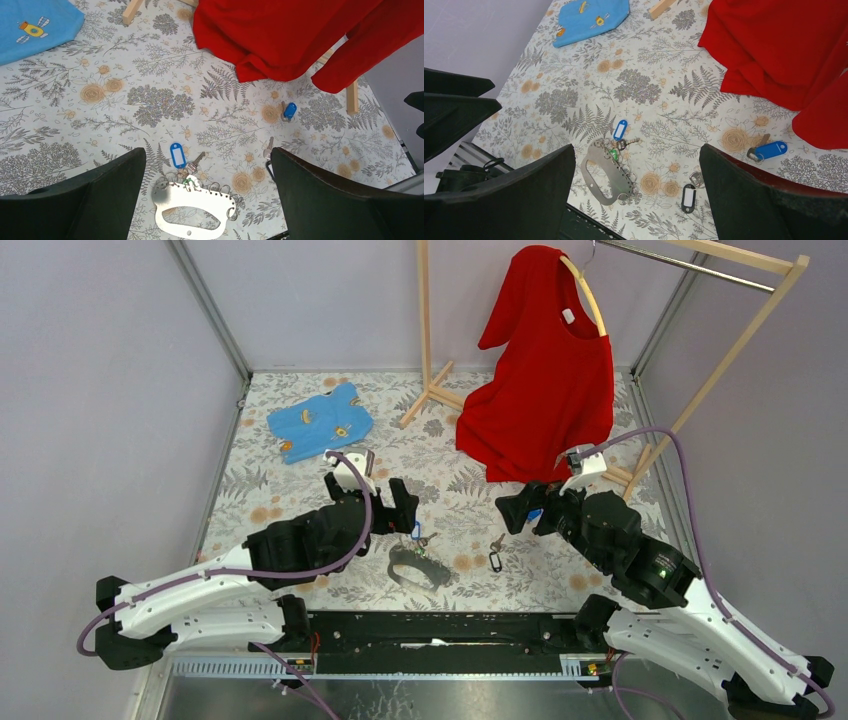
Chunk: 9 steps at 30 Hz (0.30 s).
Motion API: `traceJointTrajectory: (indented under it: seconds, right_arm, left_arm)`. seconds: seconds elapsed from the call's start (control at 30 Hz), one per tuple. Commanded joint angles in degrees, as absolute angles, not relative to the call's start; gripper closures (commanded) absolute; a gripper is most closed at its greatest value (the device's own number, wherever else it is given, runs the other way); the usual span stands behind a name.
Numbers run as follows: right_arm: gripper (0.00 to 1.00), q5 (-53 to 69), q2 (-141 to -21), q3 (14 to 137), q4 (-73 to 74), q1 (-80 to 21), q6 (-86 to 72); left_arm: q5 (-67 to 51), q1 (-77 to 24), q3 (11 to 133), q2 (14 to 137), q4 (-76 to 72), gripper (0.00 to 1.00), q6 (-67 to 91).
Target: Remove the keys from the keyring
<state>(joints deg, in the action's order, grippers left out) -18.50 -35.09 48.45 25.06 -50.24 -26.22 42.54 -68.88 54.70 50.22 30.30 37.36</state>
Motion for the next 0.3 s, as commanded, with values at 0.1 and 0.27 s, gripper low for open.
traceJointTrajectory:
  seconds: [0.1, 0.27]
  right_arm:
    - [0.00, -18.7, -35.5, 48.2, 25.7, -50.1, -27.2]
    - [0.00, -19.4, -36.1, 48.3, 25.9, -50.1, -27.0]
  left_arm:
    - [44.5, -68.7, 54.7, 49.5, 30.3, 0.01, 36.7]
    - [44.7, -68.7, 54.8, 49.4, 30.5, 0.01, 36.6]
